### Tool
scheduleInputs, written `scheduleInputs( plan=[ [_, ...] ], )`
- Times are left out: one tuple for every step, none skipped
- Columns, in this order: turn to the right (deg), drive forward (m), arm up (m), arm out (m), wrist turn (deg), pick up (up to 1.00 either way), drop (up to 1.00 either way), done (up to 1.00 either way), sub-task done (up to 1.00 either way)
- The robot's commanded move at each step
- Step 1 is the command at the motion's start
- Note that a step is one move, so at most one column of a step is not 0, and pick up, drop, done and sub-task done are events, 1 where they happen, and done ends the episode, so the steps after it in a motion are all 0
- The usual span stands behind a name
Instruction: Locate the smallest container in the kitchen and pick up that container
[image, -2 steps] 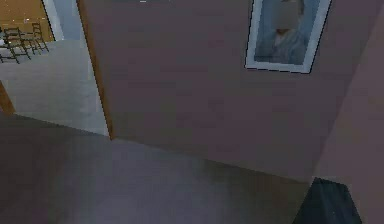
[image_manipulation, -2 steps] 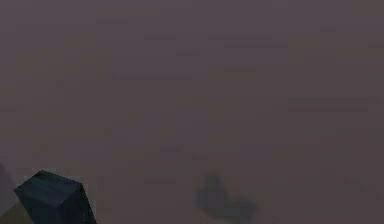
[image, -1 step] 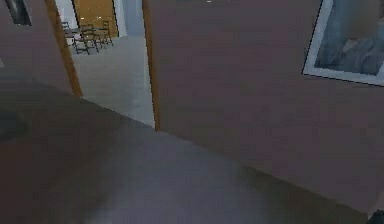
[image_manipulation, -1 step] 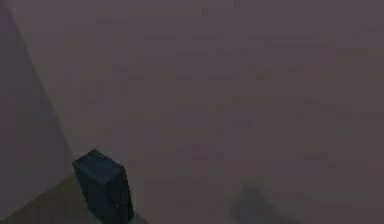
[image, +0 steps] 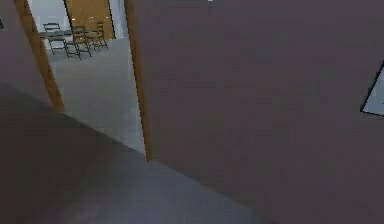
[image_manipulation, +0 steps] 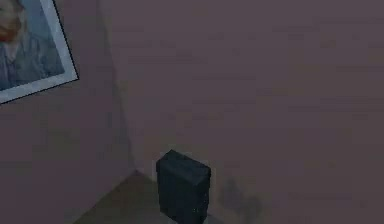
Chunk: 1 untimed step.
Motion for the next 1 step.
scheduleInputs(
  plan=[
    [-33.0,0.0,0.0,0.0,0.0,0.0,0.0,0.0,0.0]
  ],
)
